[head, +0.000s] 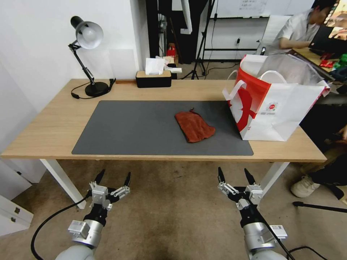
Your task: Sweep shrimp from table into container with towel, then put container into takeout bag.
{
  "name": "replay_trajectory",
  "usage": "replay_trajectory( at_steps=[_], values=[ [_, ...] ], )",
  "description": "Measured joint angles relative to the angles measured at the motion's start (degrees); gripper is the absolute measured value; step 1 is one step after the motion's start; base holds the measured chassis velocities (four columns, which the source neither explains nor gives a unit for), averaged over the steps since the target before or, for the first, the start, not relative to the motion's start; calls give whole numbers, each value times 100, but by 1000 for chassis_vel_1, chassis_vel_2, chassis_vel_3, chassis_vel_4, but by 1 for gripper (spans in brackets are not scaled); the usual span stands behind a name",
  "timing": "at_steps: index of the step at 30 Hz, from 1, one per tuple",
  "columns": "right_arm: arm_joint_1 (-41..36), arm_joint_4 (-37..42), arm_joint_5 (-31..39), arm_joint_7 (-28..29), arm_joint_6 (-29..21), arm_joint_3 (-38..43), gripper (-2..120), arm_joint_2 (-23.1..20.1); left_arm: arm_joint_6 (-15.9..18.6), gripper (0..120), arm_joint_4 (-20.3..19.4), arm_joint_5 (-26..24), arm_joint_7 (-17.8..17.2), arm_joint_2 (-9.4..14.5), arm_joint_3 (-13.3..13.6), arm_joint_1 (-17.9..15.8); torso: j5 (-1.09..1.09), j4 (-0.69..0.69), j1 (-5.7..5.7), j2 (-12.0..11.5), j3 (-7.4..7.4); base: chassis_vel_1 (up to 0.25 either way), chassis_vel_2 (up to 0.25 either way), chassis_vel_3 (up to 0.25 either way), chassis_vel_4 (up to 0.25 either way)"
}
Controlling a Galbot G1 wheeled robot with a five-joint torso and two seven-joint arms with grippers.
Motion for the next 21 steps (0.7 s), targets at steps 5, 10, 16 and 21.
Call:
replay_trajectory(
  at_steps=[5, 10, 16, 21],
  values=[
    [-7, 33, 0, 9, -64, 22, 100, -77, -54, 100, 123, 64, -92, 18, 66, -45, -1, 0, 0, 0, 0, 0, 0, 0, 0],
    [-38, 47, -57, 23, -256, 62, 100, -127, -174, 100, 196, 56, -246, -14, 33, -162, -1, 0, 1, 0, 0, 0, 0, 0, 0],
    [-76, -36, -163, -268, -351, 108, 100, -212, -182, 100, 229, -19, -452, -37, -34, -276, 0, -1, 1, 0, 0, 0, 0, 0, 0],
    [-69, -82, -163, -448, -362, 110, 100, -240, -186, 100, 252, -49, -487, -33, -51, -275, 0, 0, 1, 0, 0, 0, 0, 0, 0]
  ],
)
